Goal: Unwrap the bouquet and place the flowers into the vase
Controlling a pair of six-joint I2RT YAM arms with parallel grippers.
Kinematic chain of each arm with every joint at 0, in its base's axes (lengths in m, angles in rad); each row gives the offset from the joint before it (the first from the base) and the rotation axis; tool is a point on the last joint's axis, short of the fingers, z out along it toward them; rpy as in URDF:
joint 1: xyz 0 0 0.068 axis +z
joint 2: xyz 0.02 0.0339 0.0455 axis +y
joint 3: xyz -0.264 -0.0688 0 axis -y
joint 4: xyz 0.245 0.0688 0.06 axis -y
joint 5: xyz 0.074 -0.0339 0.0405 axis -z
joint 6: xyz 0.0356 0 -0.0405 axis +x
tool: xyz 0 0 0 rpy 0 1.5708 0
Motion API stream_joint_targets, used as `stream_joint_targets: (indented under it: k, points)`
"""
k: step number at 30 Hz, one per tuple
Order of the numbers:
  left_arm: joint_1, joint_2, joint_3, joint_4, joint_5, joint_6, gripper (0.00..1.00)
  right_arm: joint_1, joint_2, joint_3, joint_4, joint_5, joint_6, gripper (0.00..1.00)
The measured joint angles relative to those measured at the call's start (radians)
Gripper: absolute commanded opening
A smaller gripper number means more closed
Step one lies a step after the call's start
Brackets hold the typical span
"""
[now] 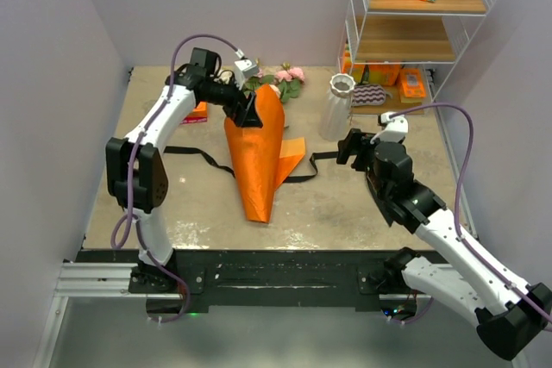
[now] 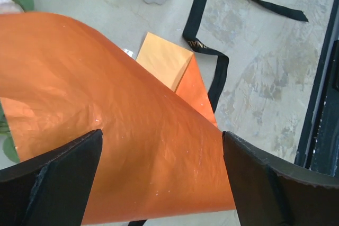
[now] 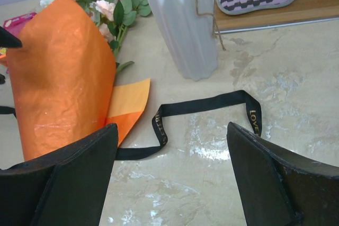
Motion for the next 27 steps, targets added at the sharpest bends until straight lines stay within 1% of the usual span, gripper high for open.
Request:
stream_joint_targets:
  k: [5,7,10,13,16,18,24,27]
  points:
    - [-0.037,-0.051,0.009,0.048,-0.043,-0.016,0.99,0.0,0.001,-0.014,-0.005,0.0,0.003,0.87]
    - [-0.033,-0.077,-0.017,0.074,-0.046,-0.015,0.99,0.001,0.001,-0.014,-0.005,0.0,0.003,0.87]
    - [0.009,-0.114,-0.099,0.108,-0.029,-0.015,0.99,0.001,0.001,-0.014,-0.005,0.0,0.003,0.87]
    - [0.1,-0.123,-0.185,0.135,0.014,-0.015,0.99,0.001,0.001,-0.015,-0.004,-0.002,0.003,0.86]
    - [0.188,-0.111,-0.23,0.126,0.055,0.019,0.99,0.006,0.002,-0.017,-0.001,-0.008,0.003,0.86]
    - [0.217,-0.094,-0.234,0.104,0.09,0.066,0.99,0.006,0.002,-0.017,0.0,-0.016,0.003,0.85]
    - [0.2,-0.007,-0.234,0.035,0.203,0.205,0.99,0.012,0.002,-0.017,0.0,-0.024,0.003,0.82]
    - [0.196,0.046,-0.232,0.026,0.222,0.23,0.99,0.012,0.002,-0.017,0.0,-0.027,0.003,0.81]
